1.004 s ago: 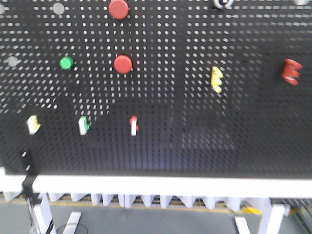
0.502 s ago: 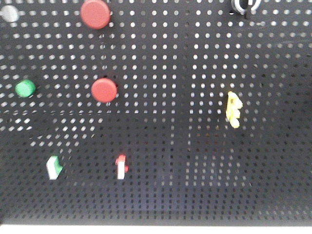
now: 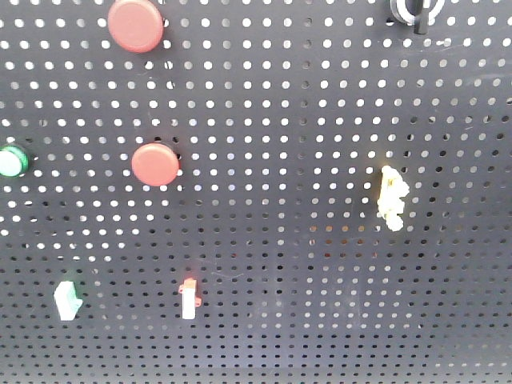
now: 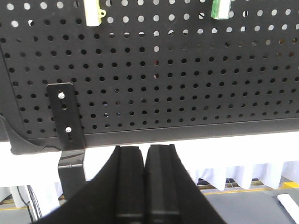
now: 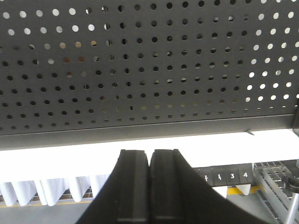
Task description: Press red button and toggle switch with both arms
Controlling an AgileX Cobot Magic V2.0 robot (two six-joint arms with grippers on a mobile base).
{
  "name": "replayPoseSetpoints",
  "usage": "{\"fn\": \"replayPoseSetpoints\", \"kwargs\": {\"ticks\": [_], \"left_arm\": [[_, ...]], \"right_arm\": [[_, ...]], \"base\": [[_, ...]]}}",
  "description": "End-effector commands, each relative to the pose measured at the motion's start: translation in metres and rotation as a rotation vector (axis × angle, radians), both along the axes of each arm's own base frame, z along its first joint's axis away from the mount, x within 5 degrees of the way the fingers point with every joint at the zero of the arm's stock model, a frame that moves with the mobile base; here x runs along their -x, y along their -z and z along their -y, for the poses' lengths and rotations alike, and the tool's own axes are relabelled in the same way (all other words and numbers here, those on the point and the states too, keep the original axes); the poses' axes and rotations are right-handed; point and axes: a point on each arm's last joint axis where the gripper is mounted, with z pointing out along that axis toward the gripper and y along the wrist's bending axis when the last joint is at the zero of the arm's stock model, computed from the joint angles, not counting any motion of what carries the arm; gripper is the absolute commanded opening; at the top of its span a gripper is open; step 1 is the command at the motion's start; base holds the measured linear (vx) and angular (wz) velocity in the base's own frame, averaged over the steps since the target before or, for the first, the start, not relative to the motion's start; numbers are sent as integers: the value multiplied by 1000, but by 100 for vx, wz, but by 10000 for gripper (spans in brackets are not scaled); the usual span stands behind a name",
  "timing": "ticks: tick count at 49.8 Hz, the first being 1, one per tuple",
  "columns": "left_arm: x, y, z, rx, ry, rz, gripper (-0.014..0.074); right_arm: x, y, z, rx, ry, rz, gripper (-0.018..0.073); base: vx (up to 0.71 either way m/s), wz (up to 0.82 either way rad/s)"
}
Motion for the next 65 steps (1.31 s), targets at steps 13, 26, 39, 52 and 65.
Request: {"fn": "replayPoseSetpoints", "kwargs": {"ticks": [13, 26, 39, 52, 65], "left_arm": [[0, 2, -1, 17, -5, 76, 1], [4, -29, -3, 111, -23, 316, 1], [15, -113, -2, 141, 7, 317, 1], [-22, -228, 3, 35, 12, 285, 1], [-51, -301, 8, 104, 35, 336, 1]], "right_arm": [[0, -5, 1, 26, 6, 96, -3], [3, -29, 1, 4, 10, 337, -3], [24, -126, -1, 16, 5, 481, -3], [10, -244, 0, 85, 12, 473, -3], [-31, -282, 1, -16, -13, 433, -3]], "base": [[0, 0], [0, 0], [0, 0], [0, 0], [0, 0]]}}
